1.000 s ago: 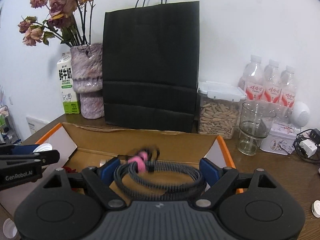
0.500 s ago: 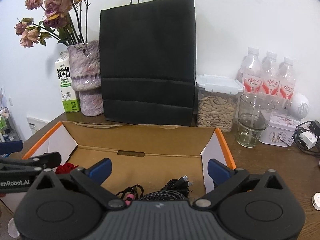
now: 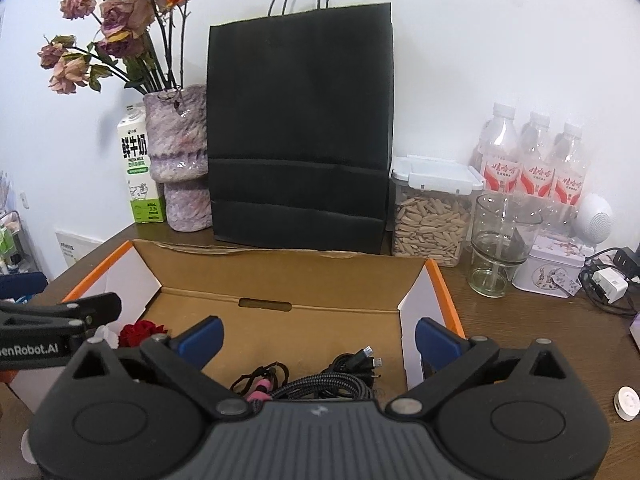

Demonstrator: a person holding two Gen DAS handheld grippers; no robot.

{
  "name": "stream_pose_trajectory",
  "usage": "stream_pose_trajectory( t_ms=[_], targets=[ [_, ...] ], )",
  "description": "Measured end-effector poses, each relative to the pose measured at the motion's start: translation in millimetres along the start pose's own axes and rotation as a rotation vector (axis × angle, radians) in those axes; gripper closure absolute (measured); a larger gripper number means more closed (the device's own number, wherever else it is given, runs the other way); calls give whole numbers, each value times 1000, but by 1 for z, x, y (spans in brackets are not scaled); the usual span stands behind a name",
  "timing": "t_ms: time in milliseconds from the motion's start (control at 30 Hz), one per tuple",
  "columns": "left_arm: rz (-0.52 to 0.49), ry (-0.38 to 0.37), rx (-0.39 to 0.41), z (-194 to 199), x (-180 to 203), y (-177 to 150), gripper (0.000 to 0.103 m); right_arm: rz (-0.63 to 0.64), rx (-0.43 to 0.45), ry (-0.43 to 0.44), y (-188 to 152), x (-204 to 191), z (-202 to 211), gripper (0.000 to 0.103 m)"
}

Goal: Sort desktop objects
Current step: 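Withdraw both tools from the box back toward the table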

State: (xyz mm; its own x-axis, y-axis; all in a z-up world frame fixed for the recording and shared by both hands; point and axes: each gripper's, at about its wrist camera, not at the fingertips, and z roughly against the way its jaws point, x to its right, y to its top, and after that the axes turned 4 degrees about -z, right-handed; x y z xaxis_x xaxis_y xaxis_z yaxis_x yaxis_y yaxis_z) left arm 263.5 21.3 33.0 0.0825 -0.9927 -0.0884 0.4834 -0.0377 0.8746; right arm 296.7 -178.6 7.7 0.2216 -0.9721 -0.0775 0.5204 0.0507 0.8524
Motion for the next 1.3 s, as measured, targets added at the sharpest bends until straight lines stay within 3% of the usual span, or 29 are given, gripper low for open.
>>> stream_pose_trajectory(
  t_ms=[667, 1300],
  targets=[
    [-19, 18, 29, 46, -17, -28, 0, 53, 36, 24, -26, -17, 63, 0],
    [-32, 63, -15, 82, -50, -63, 0, 100, -32, 18, -68, -25, 104, 0]
  ],
)
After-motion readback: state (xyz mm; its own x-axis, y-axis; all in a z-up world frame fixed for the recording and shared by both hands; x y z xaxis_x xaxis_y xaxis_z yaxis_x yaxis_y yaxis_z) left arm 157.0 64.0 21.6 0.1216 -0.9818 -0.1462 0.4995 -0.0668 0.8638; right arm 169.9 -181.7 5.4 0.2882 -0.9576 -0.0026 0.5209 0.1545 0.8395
